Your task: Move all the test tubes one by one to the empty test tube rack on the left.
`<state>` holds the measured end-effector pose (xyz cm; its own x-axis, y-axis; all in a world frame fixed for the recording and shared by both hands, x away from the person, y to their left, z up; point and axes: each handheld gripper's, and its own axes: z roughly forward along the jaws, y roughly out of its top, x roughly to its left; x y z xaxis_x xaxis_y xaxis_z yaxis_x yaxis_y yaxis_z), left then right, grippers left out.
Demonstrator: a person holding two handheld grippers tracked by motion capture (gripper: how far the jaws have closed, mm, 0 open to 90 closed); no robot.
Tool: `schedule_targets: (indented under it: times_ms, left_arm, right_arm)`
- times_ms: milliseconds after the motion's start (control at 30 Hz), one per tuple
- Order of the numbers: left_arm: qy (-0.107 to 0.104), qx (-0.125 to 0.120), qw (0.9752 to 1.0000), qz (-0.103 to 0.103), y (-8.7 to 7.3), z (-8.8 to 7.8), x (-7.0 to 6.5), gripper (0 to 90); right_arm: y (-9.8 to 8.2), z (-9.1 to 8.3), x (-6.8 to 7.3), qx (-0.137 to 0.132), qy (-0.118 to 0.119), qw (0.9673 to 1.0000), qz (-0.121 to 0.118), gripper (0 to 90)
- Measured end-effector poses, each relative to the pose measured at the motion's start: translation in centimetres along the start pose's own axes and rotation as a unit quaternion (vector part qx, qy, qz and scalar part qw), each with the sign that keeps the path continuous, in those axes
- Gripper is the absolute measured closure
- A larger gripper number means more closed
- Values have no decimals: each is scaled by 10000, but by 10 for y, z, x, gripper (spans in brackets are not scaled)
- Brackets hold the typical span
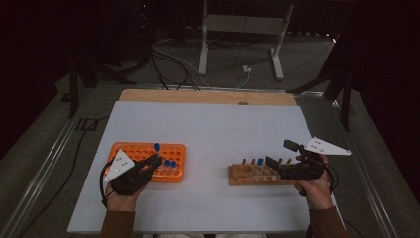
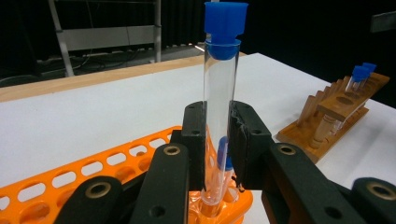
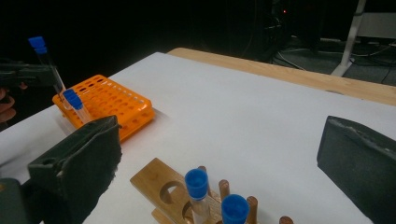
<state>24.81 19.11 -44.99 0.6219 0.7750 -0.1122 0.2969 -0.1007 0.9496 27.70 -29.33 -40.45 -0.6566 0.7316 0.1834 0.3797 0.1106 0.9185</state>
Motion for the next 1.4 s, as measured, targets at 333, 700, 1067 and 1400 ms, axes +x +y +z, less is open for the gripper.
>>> schedule_targets:
  times_ms: [333,700,1067,1400]
  left_arm:
    - [89,142,9999,10,-12,8,6,780]
    - [139,463,9988,64,-24,12,8,780]
    - [251,1054,9938,261,-29,18,5,785]
    - [279,1292,9908,281,-30,19,5,788]
  right_arm:
    - [0,0,0,-29,27,10000,20,0]
    - [-1,-2,-1,-57,42,10000,33,0]
    - [-1,-5,-2,-85,32,9999,43,0]
    - [-2,-4,-1,-67,34,10000,45,0]
